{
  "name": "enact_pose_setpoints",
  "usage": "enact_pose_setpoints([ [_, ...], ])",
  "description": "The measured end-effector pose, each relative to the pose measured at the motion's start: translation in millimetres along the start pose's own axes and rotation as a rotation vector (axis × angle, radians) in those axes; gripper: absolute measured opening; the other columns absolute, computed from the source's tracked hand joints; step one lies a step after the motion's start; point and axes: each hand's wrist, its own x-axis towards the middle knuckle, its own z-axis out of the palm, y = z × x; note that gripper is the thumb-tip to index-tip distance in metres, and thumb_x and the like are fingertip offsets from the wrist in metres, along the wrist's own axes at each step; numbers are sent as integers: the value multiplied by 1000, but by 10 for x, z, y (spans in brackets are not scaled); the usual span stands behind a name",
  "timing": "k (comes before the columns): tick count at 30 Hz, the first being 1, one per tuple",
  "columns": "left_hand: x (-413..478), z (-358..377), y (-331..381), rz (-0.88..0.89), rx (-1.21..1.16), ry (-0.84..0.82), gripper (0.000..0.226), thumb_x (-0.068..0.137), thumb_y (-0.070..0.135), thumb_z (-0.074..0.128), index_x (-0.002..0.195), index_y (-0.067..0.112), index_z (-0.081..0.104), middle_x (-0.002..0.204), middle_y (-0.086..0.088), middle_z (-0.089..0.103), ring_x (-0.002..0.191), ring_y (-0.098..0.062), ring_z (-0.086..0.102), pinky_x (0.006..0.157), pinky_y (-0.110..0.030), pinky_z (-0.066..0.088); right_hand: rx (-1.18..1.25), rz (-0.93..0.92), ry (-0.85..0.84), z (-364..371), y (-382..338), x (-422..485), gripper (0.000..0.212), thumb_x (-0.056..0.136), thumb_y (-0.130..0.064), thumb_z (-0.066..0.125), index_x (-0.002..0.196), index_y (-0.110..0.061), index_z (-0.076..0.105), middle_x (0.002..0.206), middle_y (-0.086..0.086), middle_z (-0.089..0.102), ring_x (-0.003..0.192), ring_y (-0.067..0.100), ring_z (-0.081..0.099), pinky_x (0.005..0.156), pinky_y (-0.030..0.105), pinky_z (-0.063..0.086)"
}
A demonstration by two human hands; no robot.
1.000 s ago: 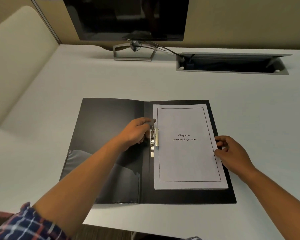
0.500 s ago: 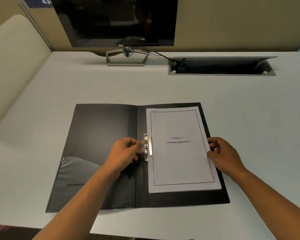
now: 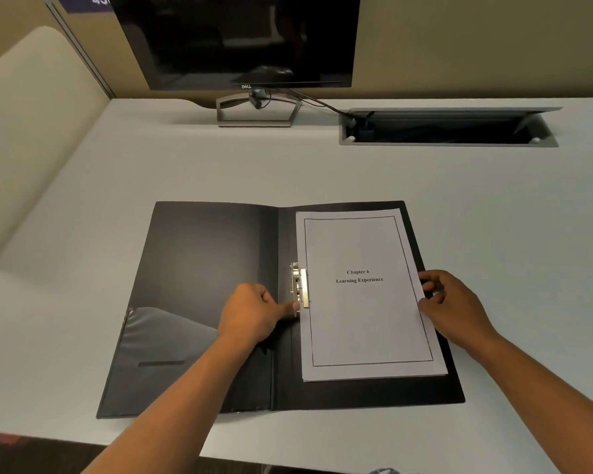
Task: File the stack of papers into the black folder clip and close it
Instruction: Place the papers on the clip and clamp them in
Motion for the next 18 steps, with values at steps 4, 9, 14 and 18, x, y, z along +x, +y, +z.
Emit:
enact_pose_setpoints([
  [4,-43,92,-8,13,216,77,47,65,52,83,61,15,55,57,1,61,57,-19,61,54,-30,48,-10,-3,-2,3,0,6,45,84,-6,64,126,-15,53,105,3,58,76,16,56,76,29,46],
  [9,-62,136,0,16,226,97,49,64,56,81,65,13,59,59,-1,65,61,-20,65,59,-34,53,-15,-4,0,-3,3,-2,45,83,-6,64,125,-15,53,104,3,58,76,16,57,76,30,46],
  [14,-70,125,-32,14,196,92,48,65,56,81,62,15,56,59,0,63,60,-19,63,57,-32,50,-13,0,-4,-1,-14,-8,45,83,-5,64,125,-14,52,105,4,58,79,19,57,77,30,47],
  [18,-71,129,-92,8,159,95,48,65,57,80,61,16,55,56,1,61,58,-18,62,58,-32,52,-16,2,-12,-12,-16,-21,44,83,-5,64,125,-14,53,103,3,58,78,17,58,77,31,47],
])
